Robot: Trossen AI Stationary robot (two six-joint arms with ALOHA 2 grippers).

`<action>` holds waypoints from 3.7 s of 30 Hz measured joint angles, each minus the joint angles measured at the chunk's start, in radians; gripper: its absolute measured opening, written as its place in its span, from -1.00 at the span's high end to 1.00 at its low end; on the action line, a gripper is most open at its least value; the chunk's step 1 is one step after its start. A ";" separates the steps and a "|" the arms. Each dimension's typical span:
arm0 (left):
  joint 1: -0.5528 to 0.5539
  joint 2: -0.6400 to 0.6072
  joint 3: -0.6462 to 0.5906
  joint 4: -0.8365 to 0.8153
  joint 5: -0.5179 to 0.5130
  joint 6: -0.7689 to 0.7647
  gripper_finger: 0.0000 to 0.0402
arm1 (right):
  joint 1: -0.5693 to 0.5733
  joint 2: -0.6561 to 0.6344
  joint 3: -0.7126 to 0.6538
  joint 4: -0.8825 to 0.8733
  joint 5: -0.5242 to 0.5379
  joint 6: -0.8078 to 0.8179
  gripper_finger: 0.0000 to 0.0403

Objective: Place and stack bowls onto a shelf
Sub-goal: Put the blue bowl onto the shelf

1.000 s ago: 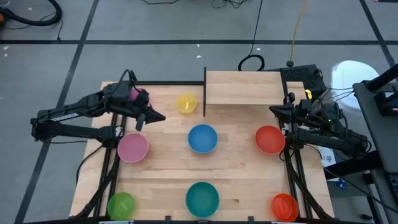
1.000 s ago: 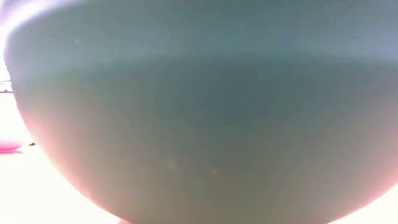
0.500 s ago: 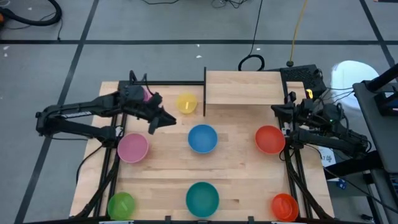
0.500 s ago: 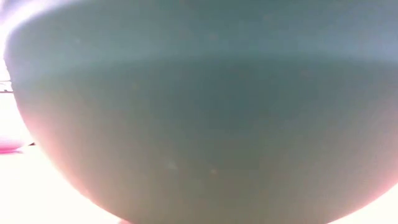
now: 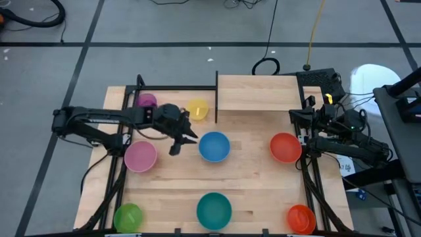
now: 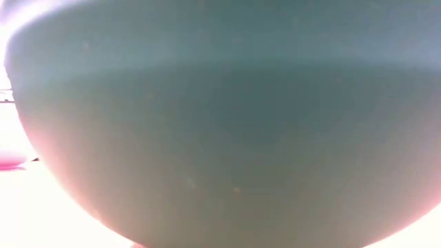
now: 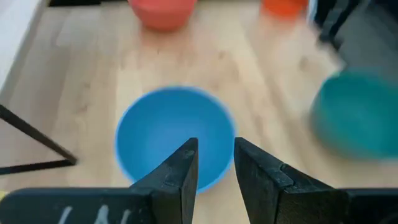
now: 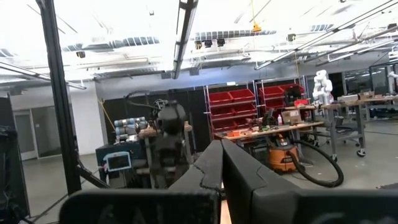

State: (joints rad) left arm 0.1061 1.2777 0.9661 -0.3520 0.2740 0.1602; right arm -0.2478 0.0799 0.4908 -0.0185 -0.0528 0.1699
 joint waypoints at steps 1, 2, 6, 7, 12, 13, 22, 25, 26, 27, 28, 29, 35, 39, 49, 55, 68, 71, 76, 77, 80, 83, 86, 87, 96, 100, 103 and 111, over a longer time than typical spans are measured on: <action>-0.009 0.018 0.000 -0.002 -0.023 0.045 0.46 | 0.000 0.000 0.000 0.000 0.000 0.000 1.00; -0.017 0.035 0.000 -0.002 -0.043 0.086 0.46 | 0.000 0.000 0.000 0.000 0.000 0.000 1.00; -0.045 0.086 0.000 -0.005 -0.096 0.232 0.46 | 0.000 0.000 0.000 0.000 0.000 0.000 1.00; -0.051 0.097 0.000 -0.011 -0.102 0.267 0.46 | 0.000 0.000 0.000 0.000 0.000 0.000 1.00; -0.090 0.154 0.000 -0.016 -0.149 0.428 0.46 | 0.000 0.000 0.000 0.000 0.000 0.001 1.00; -0.097 0.166 0.000 -0.015 -0.159 0.465 0.46 | 0.000 0.000 0.000 0.000 0.000 0.001 1.00; -0.145 0.250 0.000 -0.006 -0.181 0.605 0.46 | 0.000 0.000 0.000 0.000 0.000 0.001 1.00; -0.159 0.269 0.000 0.001 -0.188 0.625 0.46 | 0.000 0.000 0.000 -0.001 0.000 0.001 1.00; -0.162 0.275 0.000 0.004 -0.189 0.625 0.46 | 0.000 0.000 0.000 -0.001 0.000 0.001 1.00; -0.164 0.280 0.000 0.009 -0.189 0.625 0.46 | 0.000 0.000 0.000 -0.001 0.000 0.001 1.00; -0.166 0.287 0.000 0.010 -0.189 0.625 0.46 | 0.000 0.000 0.000 -0.001 0.000 0.001 1.00; -0.166 0.292 0.000 0.009 -0.191 0.626 0.46 | 0.000 0.000 0.000 -0.001 0.000 0.001 1.00; -0.167 0.324 0.000 0.025 -0.198 0.625 0.46 | 0.000 0.000 0.000 -0.001 0.000 0.001 1.00; -0.167 0.340 0.000 0.029 -0.198 0.625 0.46 | 0.000 0.000 0.000 -0.001 0.000 0.001 1.00; -0.151 0.340 0.000 0.089 -0.198 0.574 0.46 | 0.000 0.000 0.000 -0.003 0.000 0.001 1.00; -0.137 0.395 0.000 0.119 -0.199 0.554 0.46 | 0.000 0.000 0.000 -0.009 0.000 0.001 1.00; -0.139 0.483 -0.001 0.184 -0.208 0.447 0.79 | 0.000 -0.001 0.000 -0.015 0.000 0.001 1.00; -0.140 0.482 0.002 0.172 -0.228 0.379 0.94 | 0.000 -0.001 0.000 -0.015 0.000 0.001 1.00; -0.137 0.460 0.004 0.168 -0.231 0.264 0.97 | 0.000 -0.001 0.000 -0.015 0.000 0.001 1.00; -0.134 0.446 0.008 0.148 -0.228 0.238 0.97 | 0.000 -0.001 0.000 -0.015 0.000 0.001 1.00; -0.128 0.409 0.045 0.077 -0.219 0.140 0.98 | 0.000 -0.001 0.000 -0.015 0.000 0.001 1.00; -0.125 0.352 0.107 -0.003 -0.219 0.075 0.98 | 0.000 -0.001 0.000 -0.015 0.000 0.001 1.00; -0.130 0.306 0.180 -0.134 -0.237 0.050 0.98 | 0.000 -0.001 0.000 -0.015 0.000 0.001 1.00; -0.134 0.296 0.211 -0.167 -0.251 0.040 0.98 | 0.000 -0.001 0.000 -0.015 0.000 0.001 1.00; -0.109 0.273 0.535 -0.381 -0.418 0.035 0.98 | 0.000 -0.001 0.000 -0.023 -0.001 0.001 1.00; -0.049 0.274 0.613 -0.415 -0.453 0.080 0.98 | 0.000 -0.001 0.000 -0.027 -0.001 0.000 1.00; 0.022 0.275 0.665 -0.409 -0.457 0.087 0.98 | 0.000 -0.001 0.000 -0.028 -0.001 -0.002 1.00; 0.163 0.357 0.873 -0.400 -0.445 0.154 0.98 | 0.000 -0.001 0.000 -0.080 -0.001 -0.003 1.00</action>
State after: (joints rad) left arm 0.2691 1.6344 1.8393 -0.7522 -0.1715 0.3138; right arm -0.2478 0.0788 0.4908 -0.0989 -0.0536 0.1673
